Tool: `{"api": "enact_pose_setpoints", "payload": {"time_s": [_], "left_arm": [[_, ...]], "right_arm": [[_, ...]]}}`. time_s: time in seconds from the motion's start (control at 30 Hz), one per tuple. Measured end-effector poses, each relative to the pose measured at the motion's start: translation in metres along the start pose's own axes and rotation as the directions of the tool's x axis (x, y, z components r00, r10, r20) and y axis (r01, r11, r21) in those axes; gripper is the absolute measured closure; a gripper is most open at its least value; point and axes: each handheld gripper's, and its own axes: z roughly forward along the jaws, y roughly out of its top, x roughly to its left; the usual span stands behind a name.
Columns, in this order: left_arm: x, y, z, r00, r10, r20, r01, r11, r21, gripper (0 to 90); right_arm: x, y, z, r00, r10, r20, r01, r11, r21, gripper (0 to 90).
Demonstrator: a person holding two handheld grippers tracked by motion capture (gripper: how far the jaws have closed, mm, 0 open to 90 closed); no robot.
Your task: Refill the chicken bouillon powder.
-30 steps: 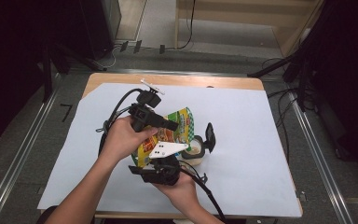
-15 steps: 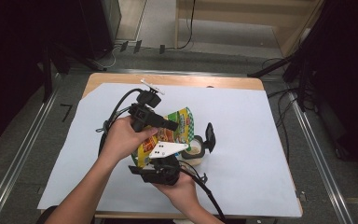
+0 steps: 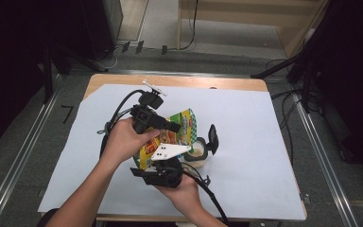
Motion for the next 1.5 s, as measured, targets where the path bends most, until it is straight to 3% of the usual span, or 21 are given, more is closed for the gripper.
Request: {"api": "enact_pose_setpoints", "payload": {"time_s": [0.57,1.23,1.5], "left_arm": [[-0.003,0.004,0.005,0.9999,0.012,0.007,-0.013,0.9999,0.004,77.4],[-0.008,0.015,0.023,0.9990,0.037,0.026,-0.038,0.9985,0.039,77.5],[-0.007,0.015,0.018,0.9994,0.029,0.017,-0.029,0.9991,0.031,77.6]], "right_arm": [[-0.002,-0.001,-0.005,0.9998,-0.010,0.017,0.010,1.000,0.004,66.4],[-0.008,-0.007,-0.016,0.9982,0.031,0.051,-0.030,0.999,-0.012,65.8],[-0.005,-0.005,-0.016,0.9984,0.007,0.056,-0.006,1.000,-0.010,64.8]]}}
